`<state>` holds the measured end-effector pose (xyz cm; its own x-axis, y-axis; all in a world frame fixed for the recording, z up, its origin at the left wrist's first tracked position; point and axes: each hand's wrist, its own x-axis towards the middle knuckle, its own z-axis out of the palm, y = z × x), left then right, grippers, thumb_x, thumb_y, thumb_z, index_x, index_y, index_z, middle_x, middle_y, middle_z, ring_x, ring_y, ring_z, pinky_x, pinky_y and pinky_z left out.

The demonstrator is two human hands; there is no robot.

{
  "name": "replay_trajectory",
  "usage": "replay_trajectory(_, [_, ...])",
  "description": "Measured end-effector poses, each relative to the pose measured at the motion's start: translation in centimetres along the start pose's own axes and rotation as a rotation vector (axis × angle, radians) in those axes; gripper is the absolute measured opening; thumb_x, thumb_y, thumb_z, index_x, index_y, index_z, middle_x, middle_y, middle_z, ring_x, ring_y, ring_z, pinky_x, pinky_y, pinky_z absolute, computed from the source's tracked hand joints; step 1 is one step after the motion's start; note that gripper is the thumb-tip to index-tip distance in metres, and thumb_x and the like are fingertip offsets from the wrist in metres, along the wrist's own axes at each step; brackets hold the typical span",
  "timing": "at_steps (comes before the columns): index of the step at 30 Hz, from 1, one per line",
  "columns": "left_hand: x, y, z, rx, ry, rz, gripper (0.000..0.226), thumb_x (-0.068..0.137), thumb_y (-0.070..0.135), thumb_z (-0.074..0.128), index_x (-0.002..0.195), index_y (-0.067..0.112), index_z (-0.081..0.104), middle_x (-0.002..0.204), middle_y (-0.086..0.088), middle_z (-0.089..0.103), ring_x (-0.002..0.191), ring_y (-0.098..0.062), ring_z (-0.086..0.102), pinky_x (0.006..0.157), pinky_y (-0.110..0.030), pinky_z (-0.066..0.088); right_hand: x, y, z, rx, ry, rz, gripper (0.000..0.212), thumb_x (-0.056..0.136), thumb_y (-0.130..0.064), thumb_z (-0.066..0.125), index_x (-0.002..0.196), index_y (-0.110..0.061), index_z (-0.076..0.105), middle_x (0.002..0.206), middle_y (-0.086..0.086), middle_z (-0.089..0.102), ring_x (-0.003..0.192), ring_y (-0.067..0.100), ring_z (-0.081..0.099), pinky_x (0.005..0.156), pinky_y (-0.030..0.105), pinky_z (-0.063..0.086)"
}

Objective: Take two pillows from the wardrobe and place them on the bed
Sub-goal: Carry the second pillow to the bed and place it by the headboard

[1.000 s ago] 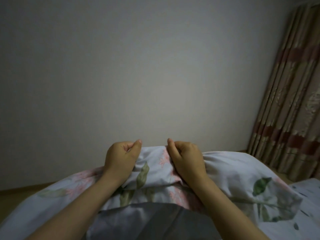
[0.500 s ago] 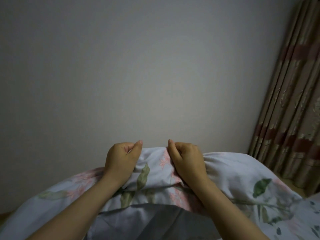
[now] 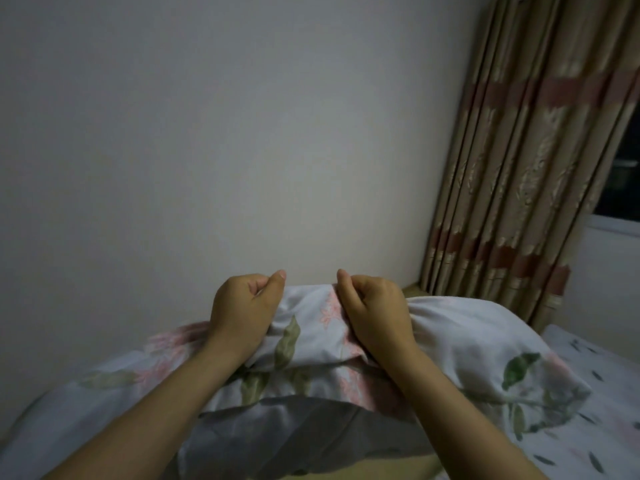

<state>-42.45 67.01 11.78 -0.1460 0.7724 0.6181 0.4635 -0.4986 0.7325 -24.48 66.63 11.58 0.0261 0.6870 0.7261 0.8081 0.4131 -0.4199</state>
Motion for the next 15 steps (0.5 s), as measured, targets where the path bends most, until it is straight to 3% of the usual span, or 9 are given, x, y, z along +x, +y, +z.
replay_trajectory(8, [8.9,-5.8,9.3,-0.079,-0.108,0.022,0.054,0.088,0.026,0.058,0.044,0.017,0.029,0.038,0.007,0.019,0.039,-0.009,0.022,0.042,-0.023,0.020,6.9,8.3,5.0,-0.077,0.070,0.063,0.052,0.089,-0.044,0.039,0.044,-0.020,0.027,0.046,0.001,0.043,0.049,0.020,0.044,0.054,0.036,0.036])
replay_trajectory(15, [17.6,-7.9,19.2,-0.095,-0.158,0.069,0.054,0.088,0.026,0.059,0.044,0.017,0.028,0.042,0.005,0.019,0.041,-0.011,0.021,0.043,-0.026,0.020,14.6,17.7,7.7,-0.097,0.120,0.099,0.053,0.089,-0.042,0.040,0.044,-0.019,0.025,0.039,-0.005,0.030,0.045,0.017,0.037,0.051,0.036,0.033])
